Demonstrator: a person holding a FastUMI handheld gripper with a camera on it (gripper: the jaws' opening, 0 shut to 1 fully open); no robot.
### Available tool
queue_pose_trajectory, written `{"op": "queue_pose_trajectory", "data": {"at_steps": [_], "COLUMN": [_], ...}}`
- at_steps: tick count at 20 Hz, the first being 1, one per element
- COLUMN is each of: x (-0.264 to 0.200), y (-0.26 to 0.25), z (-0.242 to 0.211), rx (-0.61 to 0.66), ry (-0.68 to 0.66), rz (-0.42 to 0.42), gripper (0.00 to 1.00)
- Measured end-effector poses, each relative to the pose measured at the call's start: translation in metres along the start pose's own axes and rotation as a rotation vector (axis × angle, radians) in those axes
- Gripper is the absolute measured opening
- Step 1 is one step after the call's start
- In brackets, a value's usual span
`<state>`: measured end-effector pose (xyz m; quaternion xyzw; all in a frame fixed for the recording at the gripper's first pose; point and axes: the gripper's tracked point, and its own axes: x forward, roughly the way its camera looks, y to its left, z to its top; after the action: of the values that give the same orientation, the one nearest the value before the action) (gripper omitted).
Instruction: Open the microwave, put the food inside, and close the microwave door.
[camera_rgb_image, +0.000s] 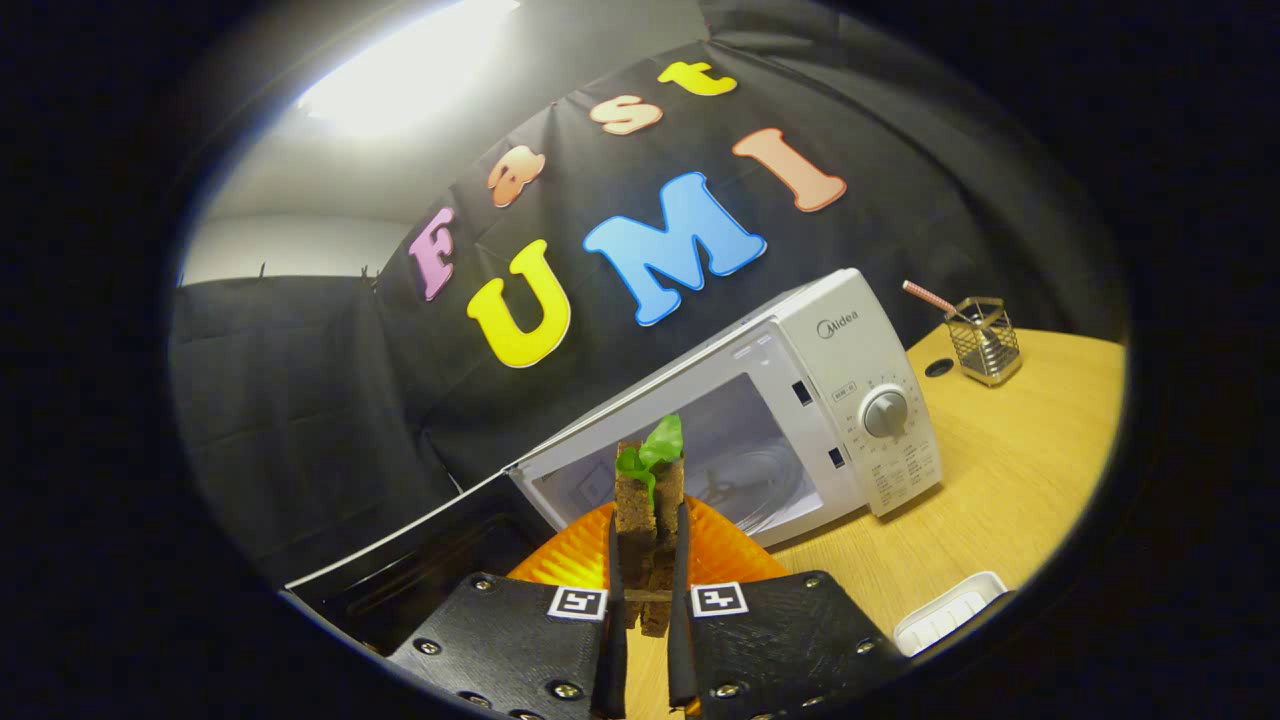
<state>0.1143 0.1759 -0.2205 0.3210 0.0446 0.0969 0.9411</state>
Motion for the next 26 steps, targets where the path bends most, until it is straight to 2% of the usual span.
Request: {"op": "queue_pose_trajectory", "data": {"at_steps": [4,17,26], "x": [0.025,0.090,0.130], "y": [-0.008,-0.032,-0.045], "z": [0.002,-0.024,-0.036], "rx": [0.225,0.672,0.745], "ry": [-0.043,-0.121,-0.178], "rz": [-0.020,-0.131,-0.193], "gripper": [0.16,0.16,0.16]}}
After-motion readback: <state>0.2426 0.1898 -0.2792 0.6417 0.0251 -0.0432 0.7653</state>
